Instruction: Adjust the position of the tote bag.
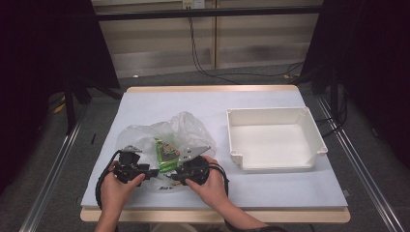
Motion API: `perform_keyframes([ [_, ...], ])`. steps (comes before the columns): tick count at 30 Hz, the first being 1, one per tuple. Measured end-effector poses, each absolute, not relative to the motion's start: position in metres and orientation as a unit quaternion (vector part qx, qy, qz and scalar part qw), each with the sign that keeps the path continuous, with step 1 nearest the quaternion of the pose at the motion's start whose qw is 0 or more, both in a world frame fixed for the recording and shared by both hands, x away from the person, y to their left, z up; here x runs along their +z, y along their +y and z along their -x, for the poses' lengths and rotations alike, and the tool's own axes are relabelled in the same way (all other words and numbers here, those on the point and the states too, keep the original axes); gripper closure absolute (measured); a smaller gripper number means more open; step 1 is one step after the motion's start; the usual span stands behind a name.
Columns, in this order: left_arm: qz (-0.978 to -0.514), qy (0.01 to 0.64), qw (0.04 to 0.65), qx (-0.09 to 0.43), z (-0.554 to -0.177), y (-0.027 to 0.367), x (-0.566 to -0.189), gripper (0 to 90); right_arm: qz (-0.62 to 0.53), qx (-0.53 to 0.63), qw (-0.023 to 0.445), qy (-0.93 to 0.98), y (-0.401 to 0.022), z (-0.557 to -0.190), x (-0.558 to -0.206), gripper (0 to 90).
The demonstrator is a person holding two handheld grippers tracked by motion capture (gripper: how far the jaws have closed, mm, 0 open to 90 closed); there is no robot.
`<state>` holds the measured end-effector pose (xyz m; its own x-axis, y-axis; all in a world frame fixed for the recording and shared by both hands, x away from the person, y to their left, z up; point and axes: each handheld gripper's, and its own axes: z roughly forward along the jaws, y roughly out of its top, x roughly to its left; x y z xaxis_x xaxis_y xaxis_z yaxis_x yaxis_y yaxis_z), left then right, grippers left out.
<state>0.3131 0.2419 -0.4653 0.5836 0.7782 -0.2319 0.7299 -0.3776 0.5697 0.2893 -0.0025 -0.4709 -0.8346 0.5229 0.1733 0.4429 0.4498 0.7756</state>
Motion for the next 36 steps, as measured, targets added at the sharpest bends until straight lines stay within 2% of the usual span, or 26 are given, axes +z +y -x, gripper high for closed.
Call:
perform_keyframes([
  [4, -0.829, 0.449, 0.331, 0.05, -0.308, 0.242, -0.468, 50.5, -0.285, 0.416, 0.067, 0.861, -0.006, -0.293, -0.474, 70.2],
  [6, -0.83, 0.443, 0.335, 0.058, -0.306, 0.243, -0.469, 53.5, -0.289, 0.41, 0.064, 0.863, -0.009, -0.294, -0.48, 71.4],
  [9, -0.822, 0.44, 0.357, 0.058, -0.302, 0.247, -0.474, 68.4, -0.292, 0.41, 0.069, 0.862, -0.017, -0.295, -0.487, 75.4],
  [12, -0.82, 0.438, 0.362, 0.072, -0.3, 0.248, -0.476, 75.3, -0.3, 0.405, 0.079, 0.86, -0.023, -0.297, -0.487, 80.3],
  [15, -0.824, 0.442, 0.345, 0.084, -0.299, 0.247, -0.474, 85.8, -0.309, 0.401, 0.08, 0.859, -0.029, -0.301, -0.487, 89.3],
  [17, -0.827, 0.44, 0.339, 0.089, -0.298, 0.244, -0.473, 88.6, -0.323, 0.401, 0.079, 0.853, -0.034, -0.301, -0.487, 90.0],
  [23, -0.825, 0.452, 0.33, 0.078, -0.297, 0.25, -0.471, 90.0, -0.347, 0.392, 0.096, 0.847, -0.045, -0.298, -0.485, 90.0],
  [36, -0.824, 0.454, 0.332, 0.068, -0.298, 0.261, -0.471, 90.0, -0.361, 0.385, 0.096, 0.844, -0.067, -0.299, -0.481, 89.2],
])
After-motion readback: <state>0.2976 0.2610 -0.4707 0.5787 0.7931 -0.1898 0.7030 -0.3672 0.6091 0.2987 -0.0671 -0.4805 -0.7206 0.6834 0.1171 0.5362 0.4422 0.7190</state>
